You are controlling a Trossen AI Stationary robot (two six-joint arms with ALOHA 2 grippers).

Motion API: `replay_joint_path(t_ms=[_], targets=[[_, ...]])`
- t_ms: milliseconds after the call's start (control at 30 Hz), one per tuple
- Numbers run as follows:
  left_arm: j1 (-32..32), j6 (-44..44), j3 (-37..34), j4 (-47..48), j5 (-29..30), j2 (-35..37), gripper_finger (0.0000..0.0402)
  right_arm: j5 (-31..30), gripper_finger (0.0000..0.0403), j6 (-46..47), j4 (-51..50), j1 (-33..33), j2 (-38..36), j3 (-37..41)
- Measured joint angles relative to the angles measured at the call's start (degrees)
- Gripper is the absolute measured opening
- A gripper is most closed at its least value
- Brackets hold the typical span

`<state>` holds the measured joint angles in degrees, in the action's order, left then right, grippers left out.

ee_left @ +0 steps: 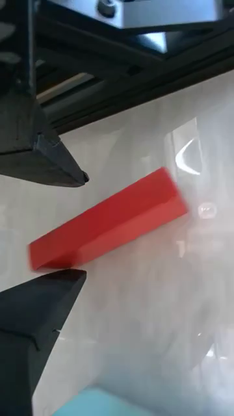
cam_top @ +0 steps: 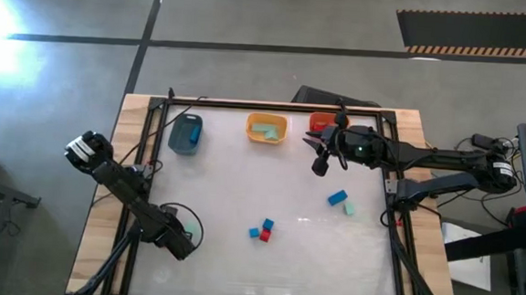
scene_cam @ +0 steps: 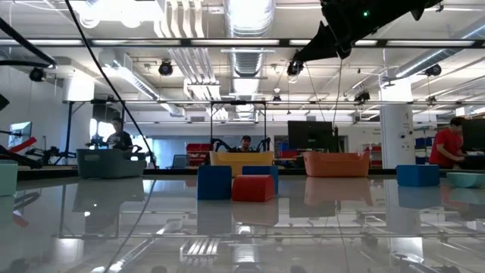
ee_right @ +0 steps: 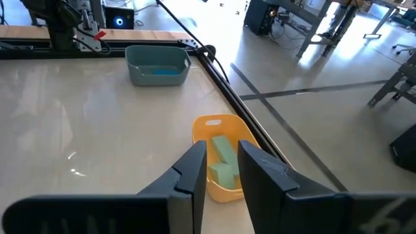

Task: Sort & place blocks by color
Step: Put the large red rectangular block into the orange bin

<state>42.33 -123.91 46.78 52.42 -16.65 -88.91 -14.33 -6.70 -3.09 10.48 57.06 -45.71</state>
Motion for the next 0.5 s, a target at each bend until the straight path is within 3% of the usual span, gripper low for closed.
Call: replay_joint_path(t_ms=[133, 433, 500], targets=[[-0.07, -0.20, -1.69, -2.73, 0.24, 0.18, 0.0176, 0.00, 0.0079, 0.01, 0.00, 0.00, 0.00, 0.00], [-0.04, 0.52, -1.58, -3.84, 2.32, 0.24, 0.0047, 0.00, 0.0071, 0.03, -0.02, 0.00, 0.00, 0.00], [0.00, 1.25, -1.21, -3.23, 3.67, 0.57, 0.0042, 0.00, 0.0070, 0.04, -0.01, 0.00, 0.00, 0.00]])
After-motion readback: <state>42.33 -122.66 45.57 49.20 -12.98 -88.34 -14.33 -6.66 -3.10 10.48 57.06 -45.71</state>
